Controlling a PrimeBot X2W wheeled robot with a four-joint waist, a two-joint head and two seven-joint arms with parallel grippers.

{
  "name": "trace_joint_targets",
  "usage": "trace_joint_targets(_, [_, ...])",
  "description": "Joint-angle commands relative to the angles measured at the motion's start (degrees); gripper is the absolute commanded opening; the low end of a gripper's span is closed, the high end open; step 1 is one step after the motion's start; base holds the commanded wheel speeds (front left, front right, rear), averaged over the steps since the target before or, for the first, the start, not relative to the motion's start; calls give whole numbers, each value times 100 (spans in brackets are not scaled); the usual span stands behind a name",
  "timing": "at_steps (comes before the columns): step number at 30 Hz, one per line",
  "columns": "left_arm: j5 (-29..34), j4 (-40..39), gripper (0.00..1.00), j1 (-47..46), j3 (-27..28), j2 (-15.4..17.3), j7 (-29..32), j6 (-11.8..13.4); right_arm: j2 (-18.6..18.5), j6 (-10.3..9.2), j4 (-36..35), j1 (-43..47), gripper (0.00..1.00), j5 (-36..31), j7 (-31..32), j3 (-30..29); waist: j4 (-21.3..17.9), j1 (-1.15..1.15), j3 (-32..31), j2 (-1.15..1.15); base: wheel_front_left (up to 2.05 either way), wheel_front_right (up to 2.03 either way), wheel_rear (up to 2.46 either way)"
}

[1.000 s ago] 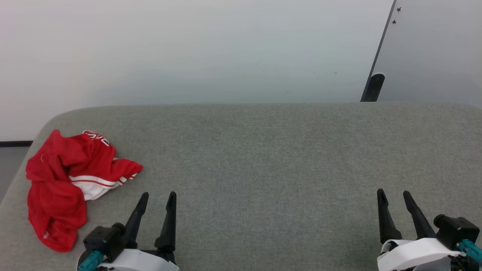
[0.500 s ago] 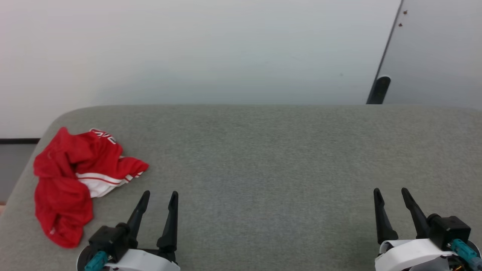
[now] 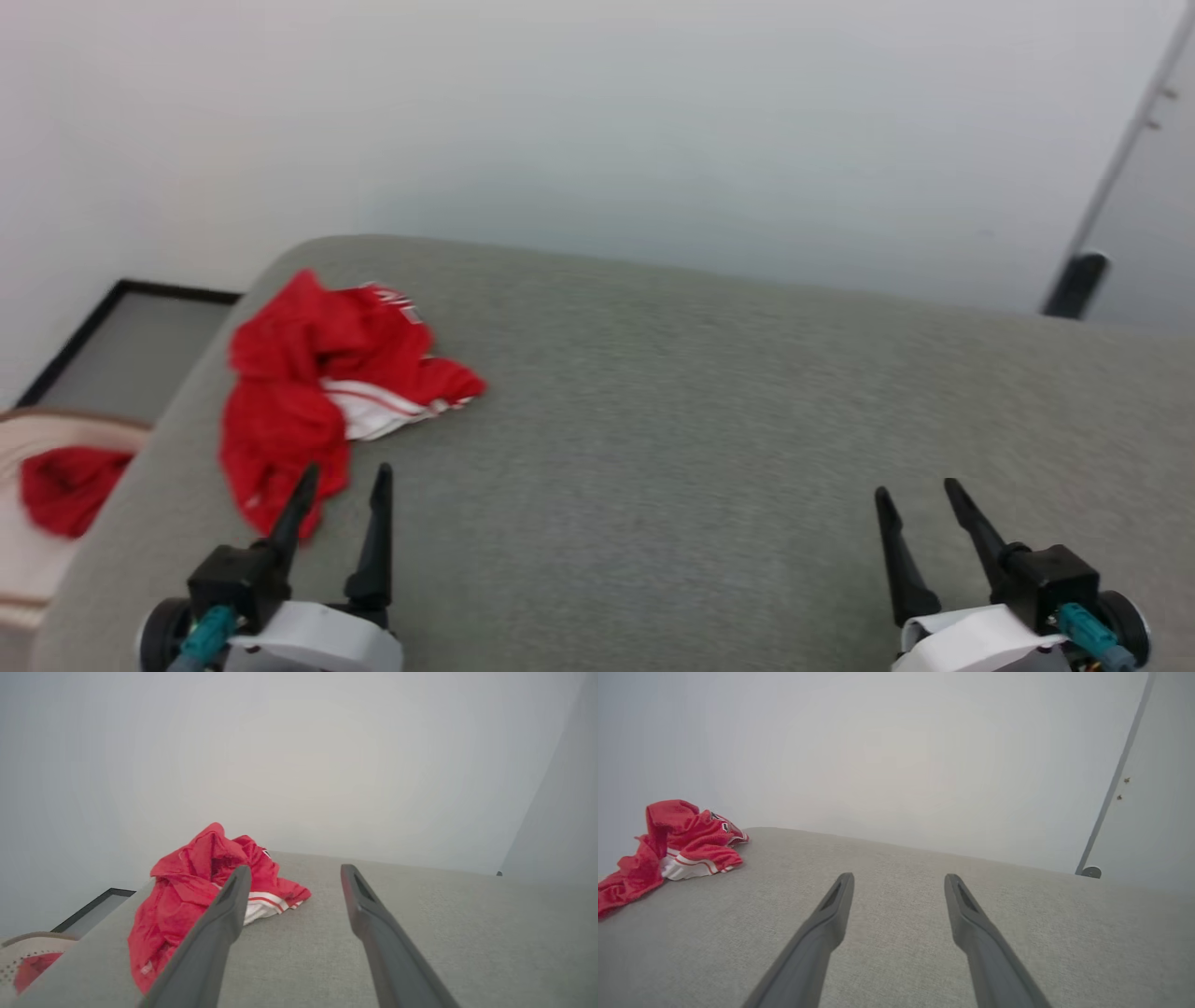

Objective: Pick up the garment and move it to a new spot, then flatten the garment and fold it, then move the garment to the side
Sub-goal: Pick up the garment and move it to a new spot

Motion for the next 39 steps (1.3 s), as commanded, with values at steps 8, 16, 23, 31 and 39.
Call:
trace_joint_targets(8, [51, 0, 100, 68, 200, 36, -19, 87, 1, 1, 106, -121, 100, 164, -33, 307, 1182, 0, -193, 0, 0, 0, 0])
trace_joint_targets(16, [-378, 310, 100, -470, 95, 106, 408, -11, -3, 1, 149, -214, 100, 85, -27, 340, 1306, 0, -1, 0, 0, 0, 0])
trace_joint_targets(23, [-1321, 617, 100, -1860, 3, 678, 1862, -57, -4, 1, -128, -583, 100, -291, 182, 327, 972, 0, 751, 0, 0, 0, 0])
trace_joint_targets(31, [-2217, 1204, 100, -3303, -115, 1398, 3370, -64, -4, 0, -603, -938, 100, -609, 416, 306, 540, 0, 1619, 0, 0, 0, 0])
trace_joint_targets(39, [-2710, 2333, 100, -4503, -201, 1676, 4696, -65, -158, 0, -1256, -1172, 100, -763, 748, 319, 215, 0, 2492, 0, 0, 0, 0])
